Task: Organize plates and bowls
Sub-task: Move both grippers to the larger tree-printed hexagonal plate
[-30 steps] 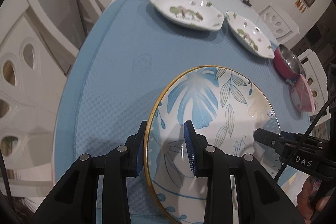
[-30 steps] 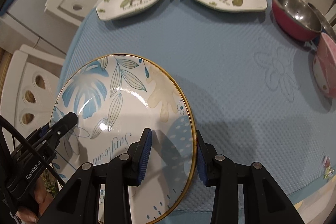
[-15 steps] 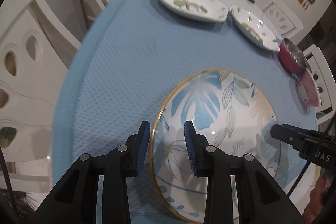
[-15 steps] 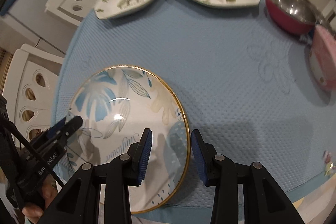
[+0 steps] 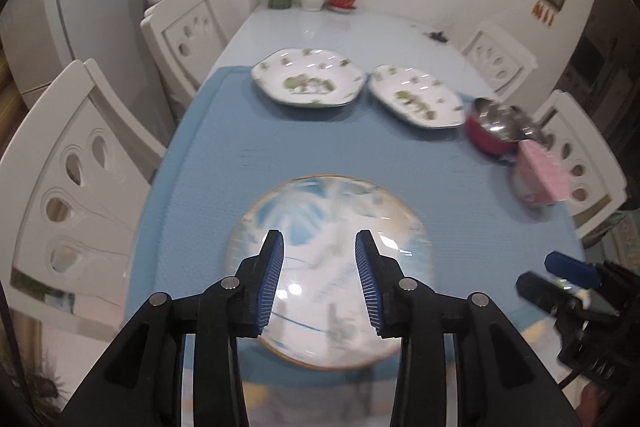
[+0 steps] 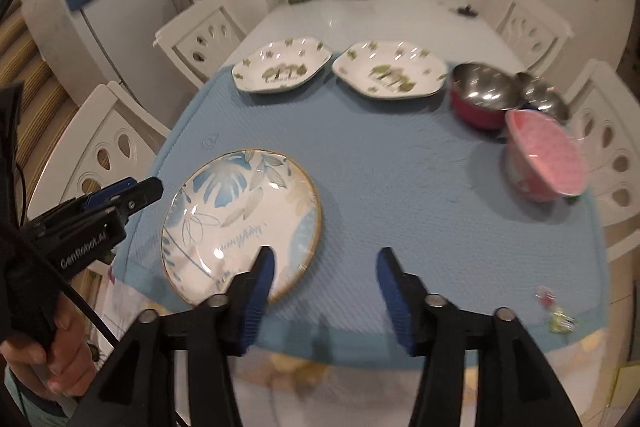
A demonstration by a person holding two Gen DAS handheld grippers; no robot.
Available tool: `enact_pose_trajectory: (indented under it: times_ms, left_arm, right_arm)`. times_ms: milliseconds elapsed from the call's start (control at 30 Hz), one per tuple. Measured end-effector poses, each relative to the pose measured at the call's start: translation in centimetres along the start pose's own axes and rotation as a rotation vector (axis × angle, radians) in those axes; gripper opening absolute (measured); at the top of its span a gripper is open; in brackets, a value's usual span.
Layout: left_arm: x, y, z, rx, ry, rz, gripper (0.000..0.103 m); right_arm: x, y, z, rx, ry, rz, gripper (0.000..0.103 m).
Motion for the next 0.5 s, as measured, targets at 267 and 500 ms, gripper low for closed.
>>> enact_pose_trajectory:
  times_ms: [267, 500]
  left_arm:
    - [-6.1, -2.3, -5.4, -0.064, -0.030, 0.065, 0.035]
    - [-6.7, -4.6, -9.1, -0.095, -0.027, 0.080, 0.037]
  right_arm:
    - [-4.5, -5.1, -5.8, -0.044, -0.015, 0.084, 0.053]
    - [-5.9, -6.9, -6.6, -0.027, 0.047, 0.174, 0.053]
Point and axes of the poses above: each gripper's, at about its wrist camera, not at the fingertips, and z roughly the way its jaws point, x to its left, y to its top, the point moved 1 cm from there along z, roughly the way its jaws point, and after that the axes turned 1 degree about z, right-handed, at the moved point
